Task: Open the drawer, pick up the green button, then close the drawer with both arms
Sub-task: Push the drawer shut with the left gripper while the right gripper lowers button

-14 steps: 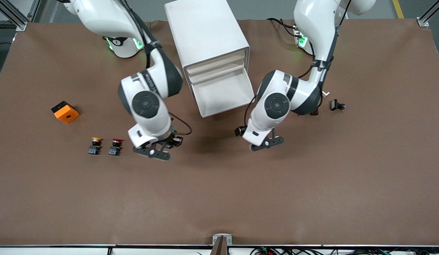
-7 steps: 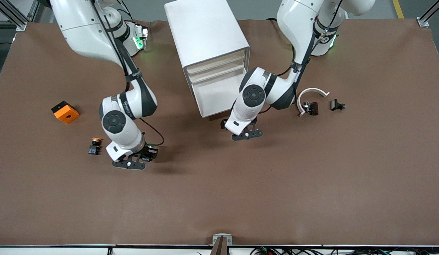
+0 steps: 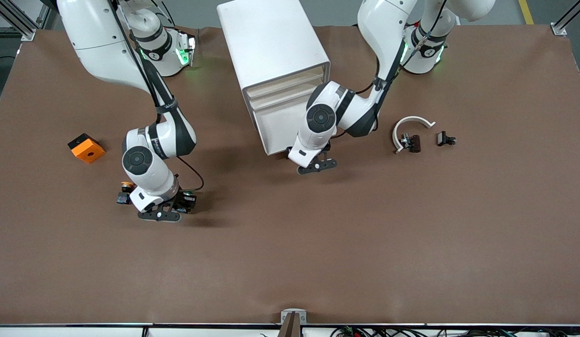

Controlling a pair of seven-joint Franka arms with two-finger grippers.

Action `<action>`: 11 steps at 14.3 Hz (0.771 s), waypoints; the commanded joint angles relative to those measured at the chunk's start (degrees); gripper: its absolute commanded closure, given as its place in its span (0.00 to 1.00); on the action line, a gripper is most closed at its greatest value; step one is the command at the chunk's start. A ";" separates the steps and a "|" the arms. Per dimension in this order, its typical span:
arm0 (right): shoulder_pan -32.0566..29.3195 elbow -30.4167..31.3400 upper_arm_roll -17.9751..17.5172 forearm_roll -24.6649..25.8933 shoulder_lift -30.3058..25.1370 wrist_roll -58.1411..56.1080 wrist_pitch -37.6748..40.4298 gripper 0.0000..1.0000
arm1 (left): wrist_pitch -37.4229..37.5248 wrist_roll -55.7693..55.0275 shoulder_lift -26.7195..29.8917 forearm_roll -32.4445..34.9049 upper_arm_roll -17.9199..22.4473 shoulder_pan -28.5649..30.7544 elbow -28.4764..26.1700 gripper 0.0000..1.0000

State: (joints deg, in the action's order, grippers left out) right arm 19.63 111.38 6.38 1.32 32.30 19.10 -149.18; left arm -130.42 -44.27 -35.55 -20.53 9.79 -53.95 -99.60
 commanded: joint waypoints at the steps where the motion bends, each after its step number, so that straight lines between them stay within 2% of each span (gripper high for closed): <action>1: -1.88 2.96 -1.11 0.17 -2.06 -1.69 -0.85 1.00 | 0.61 -0.90 2.06 0.32 -2.31 0.08 -3.23 0.00; 5: -2.49 5.07 -1.11 0.17 -3.29 -2.84 -0.76 1.00 | 5.52 -3.19 3.47 0.32 -5.47 -0.01 -5.26 0.00; 11: -2.84 6.30 -1.11 0.17 -3.82 -3.97 -1.03 1.00 | 7.38 -5.56 4.26 0.15 -9.87 0.08 -5.08 0.00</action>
State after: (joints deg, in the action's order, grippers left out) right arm 18.41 115.22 6.38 1.32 30.75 16.86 -149.73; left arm -123.63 -48.98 -32.96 -20.53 1.19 -54.00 -103.17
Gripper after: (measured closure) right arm 0.590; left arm 0.000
